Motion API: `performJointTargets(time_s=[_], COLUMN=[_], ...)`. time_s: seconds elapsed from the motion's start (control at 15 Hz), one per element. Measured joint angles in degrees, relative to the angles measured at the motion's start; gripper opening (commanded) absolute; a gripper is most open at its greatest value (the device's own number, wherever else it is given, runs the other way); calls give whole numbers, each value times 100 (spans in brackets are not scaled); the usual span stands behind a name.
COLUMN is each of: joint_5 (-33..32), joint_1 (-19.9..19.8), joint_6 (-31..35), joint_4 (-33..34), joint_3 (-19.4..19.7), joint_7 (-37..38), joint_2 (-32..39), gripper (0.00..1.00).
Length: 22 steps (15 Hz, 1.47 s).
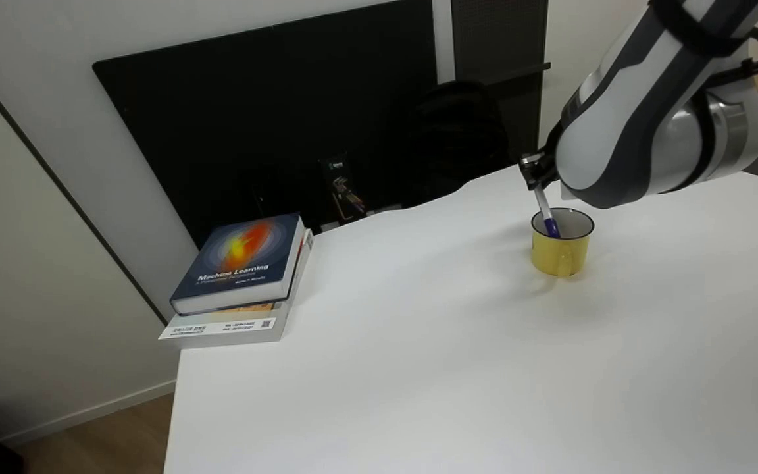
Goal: Put the marker inside the cup
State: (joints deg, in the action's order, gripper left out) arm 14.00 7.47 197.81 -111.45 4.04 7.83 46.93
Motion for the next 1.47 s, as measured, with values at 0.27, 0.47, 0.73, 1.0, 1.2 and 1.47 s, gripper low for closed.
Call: performJointTargets(time_s=[0.27, 0.47, 0.73, 1.0, 1.2, 1.47], joint_5=[84, 162, 258, 198, 157, 130], joint_1=[93, 203, 333, 195, 50, -23], joint_6=[0, -1, -2, 17, 15, 15], joint_4=[1, 0, -18, -261, -342, -386], joint_3=[114, 219, 326, 188, 98, 95], joint_7=[-2, -3, -5, -8, -18, -58], joint_2=[84, 130, 226, 229, 194, 96], gripper=[7, 47, 76, 100, 100, 100])
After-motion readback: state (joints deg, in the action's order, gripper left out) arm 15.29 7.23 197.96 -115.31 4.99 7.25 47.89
